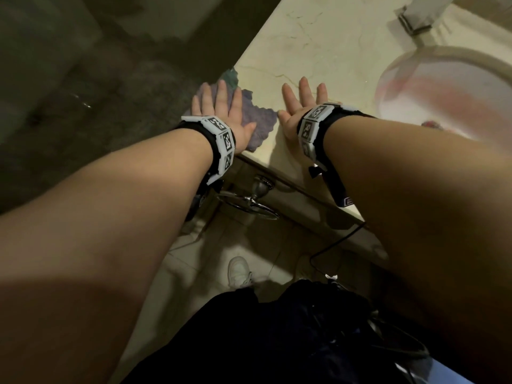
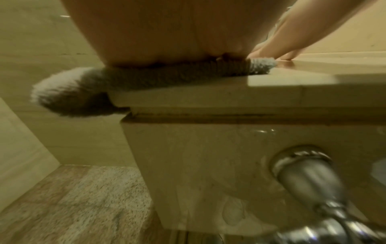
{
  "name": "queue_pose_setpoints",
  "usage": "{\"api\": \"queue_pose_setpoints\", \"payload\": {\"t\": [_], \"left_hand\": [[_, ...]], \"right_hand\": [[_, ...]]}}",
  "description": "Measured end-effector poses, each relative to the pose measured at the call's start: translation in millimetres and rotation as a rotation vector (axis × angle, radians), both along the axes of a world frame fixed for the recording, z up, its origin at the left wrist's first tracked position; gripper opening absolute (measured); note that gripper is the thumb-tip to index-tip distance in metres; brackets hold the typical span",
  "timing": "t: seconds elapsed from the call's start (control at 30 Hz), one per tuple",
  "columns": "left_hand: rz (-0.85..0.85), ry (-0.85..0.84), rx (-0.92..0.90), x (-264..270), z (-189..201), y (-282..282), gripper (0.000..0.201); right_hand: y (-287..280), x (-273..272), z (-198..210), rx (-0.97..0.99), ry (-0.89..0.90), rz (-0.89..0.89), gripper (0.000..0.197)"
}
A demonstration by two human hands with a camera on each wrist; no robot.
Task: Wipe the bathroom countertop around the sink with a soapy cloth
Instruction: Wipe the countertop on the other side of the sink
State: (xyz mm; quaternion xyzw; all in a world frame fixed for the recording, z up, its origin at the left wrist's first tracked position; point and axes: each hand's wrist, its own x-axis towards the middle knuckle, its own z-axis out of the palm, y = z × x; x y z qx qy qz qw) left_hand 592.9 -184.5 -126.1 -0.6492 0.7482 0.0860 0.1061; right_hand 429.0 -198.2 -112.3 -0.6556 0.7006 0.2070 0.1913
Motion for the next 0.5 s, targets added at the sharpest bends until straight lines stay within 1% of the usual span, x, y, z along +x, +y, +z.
{"api": "queue_pose_setpoints", "payload": {"t": [0.27, 0.4, 0.5], "left_hand": [[0.006, -0.007, 0.052, 5.5, 3.2, 9.9, 0.072], [0.011, -0.014, 0.070, 4.2, 3.2, 5.9, 0.073], [0.020, 0.006, 0.056, 1.6, 1.5, -2.6, 0.073]], "right_hand": [[0.7, -0.2, -3.0, -0.018, -0.007, -0.002, 0.059], [1.8, 1.5, -4.1, -0.022, -0.020, -0.018, 0.059], [3.2, 0.8, -0.6, -0.020, 0.015, 0.005, 0.058]]}}
